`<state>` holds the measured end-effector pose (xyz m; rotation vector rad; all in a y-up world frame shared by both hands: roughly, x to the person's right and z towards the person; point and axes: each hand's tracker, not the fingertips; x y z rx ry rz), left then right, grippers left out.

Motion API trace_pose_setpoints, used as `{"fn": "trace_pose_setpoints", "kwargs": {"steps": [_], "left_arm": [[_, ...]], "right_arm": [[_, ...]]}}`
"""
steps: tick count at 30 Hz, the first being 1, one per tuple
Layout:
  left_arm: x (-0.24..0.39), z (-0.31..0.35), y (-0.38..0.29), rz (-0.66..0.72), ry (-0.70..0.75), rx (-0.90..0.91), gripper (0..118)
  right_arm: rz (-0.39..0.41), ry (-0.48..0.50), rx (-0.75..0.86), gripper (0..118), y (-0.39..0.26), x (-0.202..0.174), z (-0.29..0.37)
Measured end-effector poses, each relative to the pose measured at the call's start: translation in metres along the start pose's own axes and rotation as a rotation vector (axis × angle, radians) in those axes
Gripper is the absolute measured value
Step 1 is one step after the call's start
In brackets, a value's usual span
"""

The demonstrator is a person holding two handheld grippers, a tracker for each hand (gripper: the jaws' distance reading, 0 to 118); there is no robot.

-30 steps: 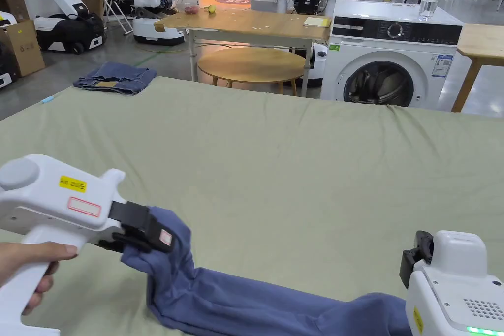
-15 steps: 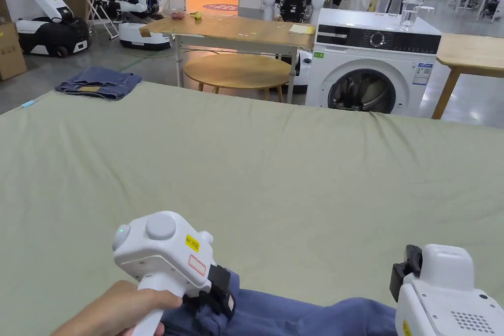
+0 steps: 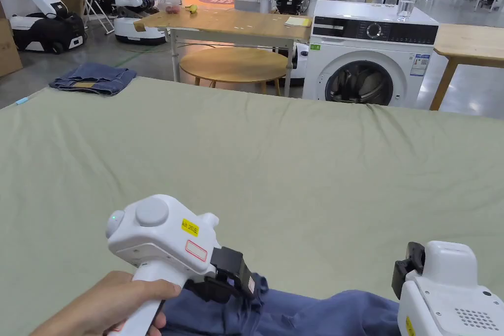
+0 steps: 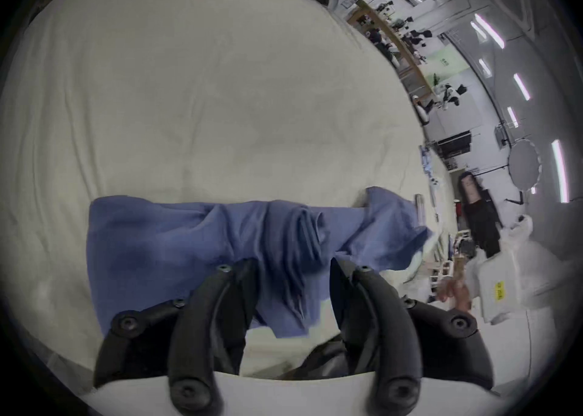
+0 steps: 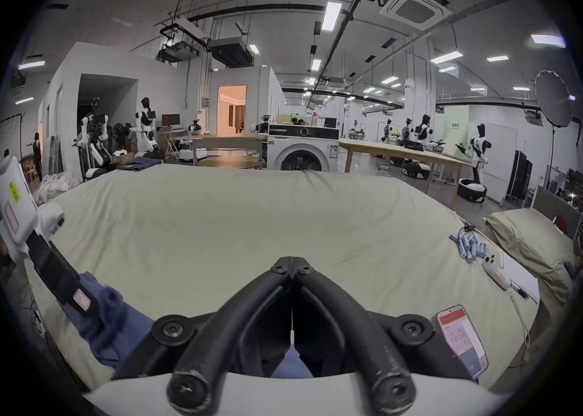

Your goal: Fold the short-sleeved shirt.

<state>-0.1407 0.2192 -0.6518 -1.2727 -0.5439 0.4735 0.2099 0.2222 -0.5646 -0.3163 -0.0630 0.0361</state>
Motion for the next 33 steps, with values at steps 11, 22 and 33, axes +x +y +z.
{"fn": "trace_pose_setpoints", "kwargs": {"steps": [11, 22, 33], "left_arm": [[-0.008, 0.001, -0.002, -0.117, 0.175, 0.035, 5], [-0.015, -0.040, -0.018, -0.076, -0.053, -0.003, 5], [-0.045, -0.074, -0.031, 0.014, -0.118, 0.027, 0]], "right_arm": [[-0.024, 0.001, 0.005, 0, 0.005, 0.005, 0.000], [-0.021, 0.001, -0.007, 0, 0.000, 0.008, -0.001], [-0.044, -0.002, -0.011, 0, -0.004, 0.011, -0.002]]}}
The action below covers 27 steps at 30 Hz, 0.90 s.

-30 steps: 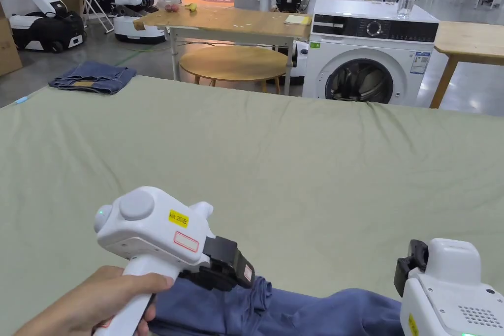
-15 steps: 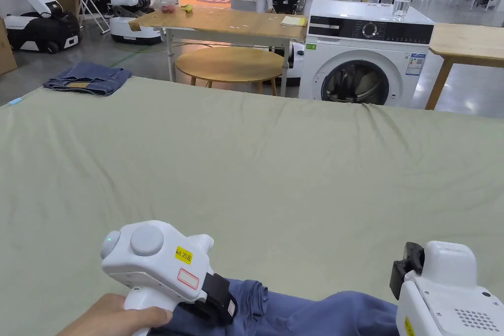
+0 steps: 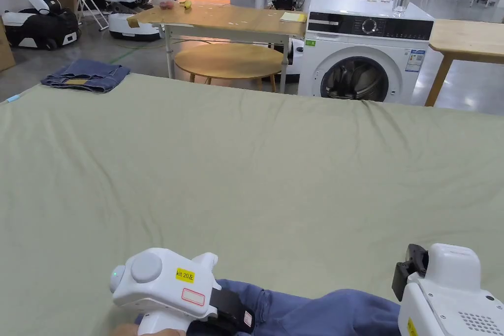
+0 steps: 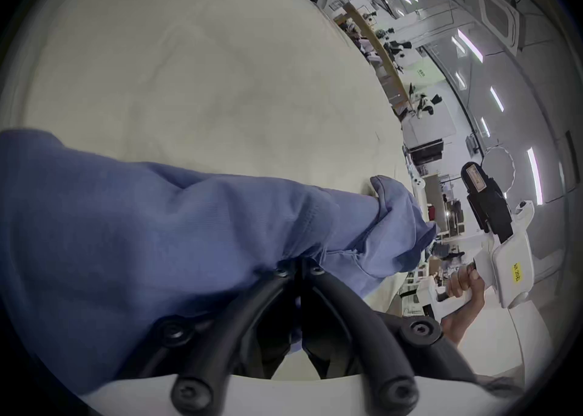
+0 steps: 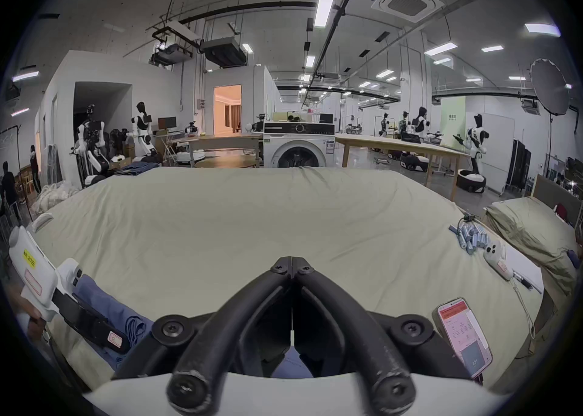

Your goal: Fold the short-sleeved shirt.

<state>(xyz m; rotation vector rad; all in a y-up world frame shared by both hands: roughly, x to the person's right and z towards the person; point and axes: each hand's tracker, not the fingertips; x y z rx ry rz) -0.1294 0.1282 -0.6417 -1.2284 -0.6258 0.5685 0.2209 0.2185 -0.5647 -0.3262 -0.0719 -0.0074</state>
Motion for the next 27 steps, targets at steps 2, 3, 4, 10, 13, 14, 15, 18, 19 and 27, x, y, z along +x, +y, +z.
{"fn": "trace_pose_setpoints", "kwargs": {"steps": [2, 3, 4, 10, 13, 14, 15, 18, 19, 27], "left_arm": [[0.001, 0.004, -0.002, 0.001, -0.013, 0.013, 0], [0.002, 0.008, -0.002, -0.004, -0.028, 0.018, 0], [0.003, 0.012, -0.002, -0.014, -0.058, 0.024, 0], [-0.016, 0.061, -0.001, 0.043, -0.188, 0.168, 24], [-0.029, 0.096, -0.001, 0.051, -0.169, 0.237, 33], [-0.034, 0.104, 0.000, 0.056, -0.157, 0.249, 43], [-0.039, 0.115, 0.000, 0.060, -0.134, 0.267, 50], [-0.057, 0.139, 0.000, 0.067, -0.075, 0.275, 58], [-0.064, 0.145, 0.000, 0.068, -0.054, 0.272, 60], [-0.103, 0.117, -0.012, 0.142, -0.106, 0.112, 63]], "right_arm": [[-0.004, 0.003, 0.002, 0, 0.000, -0.001, 0.000], [-0.007, 0.006, 0.004, 0, 0.000, -0.002, 0.001], [-0.008, 0.010, 0.008, 0, 0.000, -0.003, 0.001], [0.009, 0.027, 0.011, 0, 0.002, -0.008, 0.002], [0.015, 0.030, 0.012, 0, 0.001, -0.008, 0.001], [0.015, 0.031, 0.012, 0, 0.002, -0.008, 0.001], [0.014, 0.031, 0.012, 0, 0.002, -0.008, 0.001], [0.015, 0.031, 0.011, 0, 0.002, -0.009, 0.000], [0.015, 0.032, 0.010, 0, 0.003, -0.010, -0.001], [0.018, 0.043, 0.004, 0, 0.002, -0.018, -0.003]]}}
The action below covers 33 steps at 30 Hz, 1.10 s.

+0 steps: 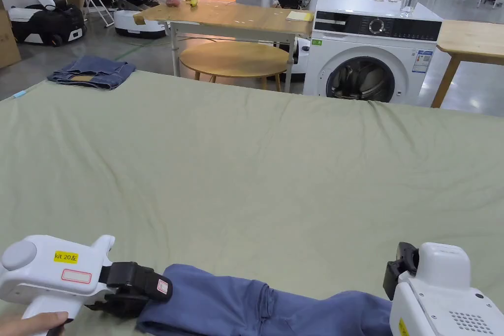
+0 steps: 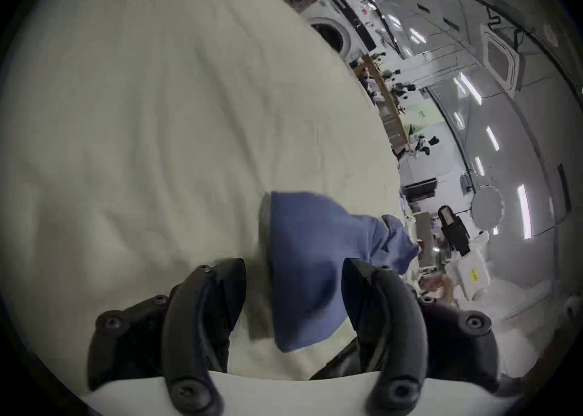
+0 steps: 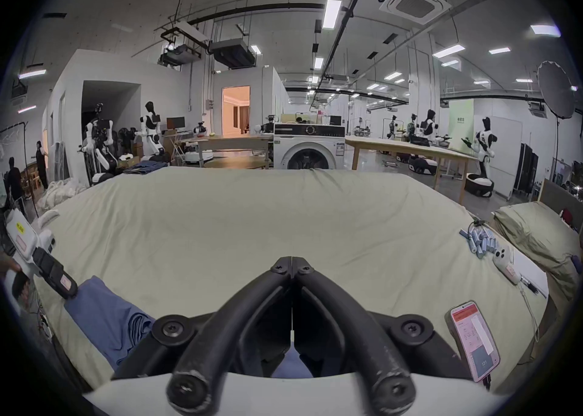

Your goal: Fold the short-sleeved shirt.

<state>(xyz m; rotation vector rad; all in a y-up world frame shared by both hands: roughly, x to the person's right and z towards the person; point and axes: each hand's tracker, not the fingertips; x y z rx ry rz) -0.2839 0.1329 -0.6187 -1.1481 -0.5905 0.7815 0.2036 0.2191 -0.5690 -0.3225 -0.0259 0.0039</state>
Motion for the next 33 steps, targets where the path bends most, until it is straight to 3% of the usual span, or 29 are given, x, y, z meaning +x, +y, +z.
{"fn": "trace_pose_setpoints", "kwargs": {"steps": [3, 7, 11, 15, 19, 25, 33], "left_arm": [[-0.007, -0.010, -0.002, 0.035, -0.153, 0.006, 63], [-0.017, -0.023, -0.005, 0.092, -0.251, 0.018, 61], [-0.014, -0.024, -0.008, 0.091, -0.221, 0.025, 39], [-0.013, -0.022, -0.010, 0.075, -0.193, 0.036, 33], [-0.010, -0.022, -0.014, 0.046, -0.165, 0.053, 18], [-0.003, -0.013, -0.019, 0.032, -0.163, 0.109, 10], [0.043, 0.028, -0.011, -0.051, -0.125, 0.192, 9]], "right_arm": [[0.002, 0.002, -0.005, 0, 0.000, -0.002, 0.000], [0.006, 0.000, -0.005, 0, 0.000, -0.001, 0.000], [0.002, -0.004, -0.005, 0, 0.001, 0.000, 0.000], [0.000, -0.003, -0.008, 0, 0.001, 0.000, -0.001], [0.000, 0.003, -0.012, 0, 0.000, -0.002, -0.002], [0.007, 0.004, -0.012, 0, 0.000, -0.003, -0.001], [0.011, -0.007, -0.014, 0, 0.002, 0.006, 0.000]]}}
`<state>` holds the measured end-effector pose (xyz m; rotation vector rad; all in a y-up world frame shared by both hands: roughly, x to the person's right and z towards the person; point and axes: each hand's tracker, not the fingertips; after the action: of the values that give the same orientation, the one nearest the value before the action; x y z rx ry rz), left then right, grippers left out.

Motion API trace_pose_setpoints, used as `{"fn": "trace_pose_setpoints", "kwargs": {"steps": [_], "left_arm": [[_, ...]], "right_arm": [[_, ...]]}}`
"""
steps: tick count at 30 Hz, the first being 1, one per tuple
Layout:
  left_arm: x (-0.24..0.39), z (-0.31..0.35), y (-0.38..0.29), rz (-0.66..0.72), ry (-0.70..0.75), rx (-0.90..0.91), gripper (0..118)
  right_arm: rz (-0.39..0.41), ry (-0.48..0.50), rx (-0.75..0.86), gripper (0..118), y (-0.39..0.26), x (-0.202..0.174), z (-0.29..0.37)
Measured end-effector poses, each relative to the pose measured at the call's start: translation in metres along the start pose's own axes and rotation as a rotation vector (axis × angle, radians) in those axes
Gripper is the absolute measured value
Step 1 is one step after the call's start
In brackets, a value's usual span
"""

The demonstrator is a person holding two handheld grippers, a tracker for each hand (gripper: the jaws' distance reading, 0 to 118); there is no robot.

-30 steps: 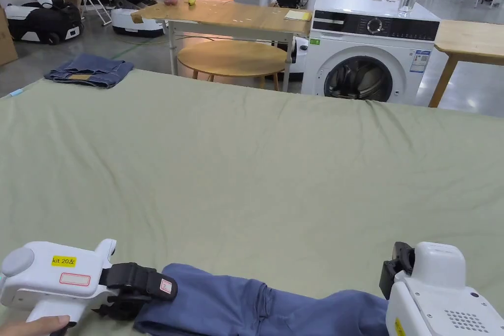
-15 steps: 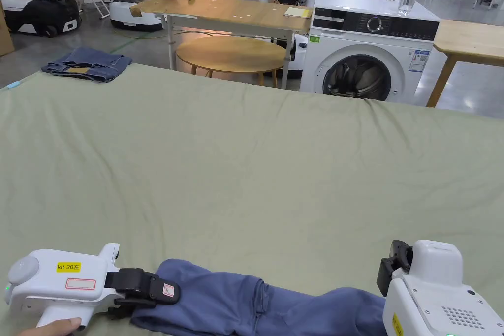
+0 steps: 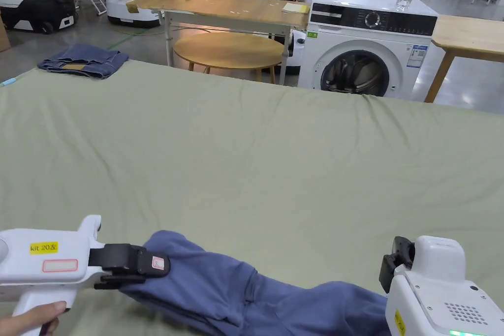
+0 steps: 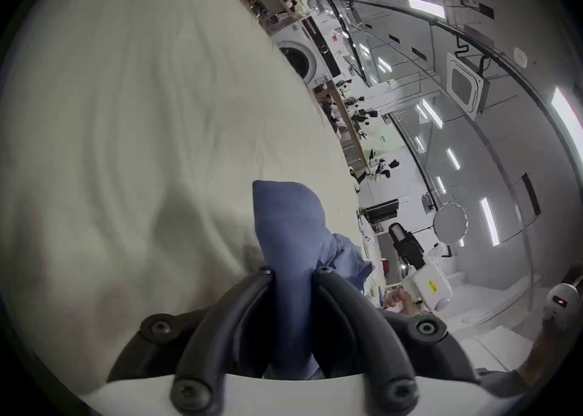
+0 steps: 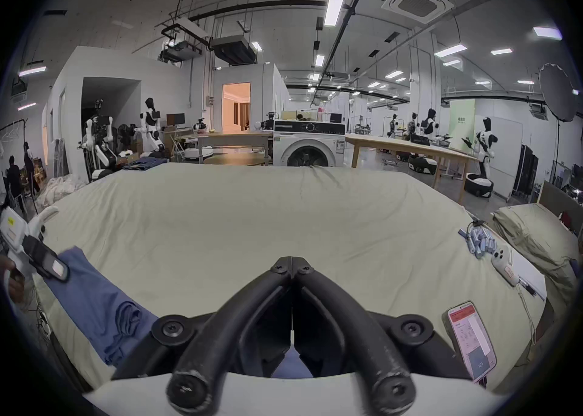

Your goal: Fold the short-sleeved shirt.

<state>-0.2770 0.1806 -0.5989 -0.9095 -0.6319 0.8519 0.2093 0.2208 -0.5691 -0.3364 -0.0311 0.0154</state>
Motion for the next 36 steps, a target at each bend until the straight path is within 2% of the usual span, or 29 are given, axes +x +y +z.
{"fn": "trace_pose_setpoints", "kwargs": {"steps": [3, 8, 12, 18, 23, 30, 36], "left_arm": [[0.021, 0.025, 0.016, -0.013, 0.075, 0.033, 9], [0.063, 0.058, 0.034, -0.101, 0.306, 0.060, 9], [0.100, 0.049, 0.038, -0.233, 0.448, 0.042, 9], [0.155, -0.013, 0.028, -0.376, 0.496, -0.070, 9], [0.188, -0.083, 0.010, -0.424, 0.440, -0.217, 9], [0.204, -0.186, -0.022, -0.484, 0.465, -0.372, 9], [0.194, -0.232, -0.048, -0.472, 0.518, -0.431, 10]], "right_arm": [[0.002, -0.007, 0.006, 0, 0.002, 0.003, 0.002], [0.003, -0.013, 0.015, 0, 0.004, 0.004, 0.004], [0.002, -0.010, 0.021, 0, 0.005, 0.001, 0.006], [-0.011, -0.005, 0.015, 0, 0.002, -0.001, 0.009], [-0.003, -0.011, 0.014, 0, 0.000, -0.002, 0.013], [-0.005, -0.030, 0.005, 0, -0.002, 0.007, 0.018], [-0.011, -0.052, -0.002, 0, -0.004, 0.015, 0.021]]}}
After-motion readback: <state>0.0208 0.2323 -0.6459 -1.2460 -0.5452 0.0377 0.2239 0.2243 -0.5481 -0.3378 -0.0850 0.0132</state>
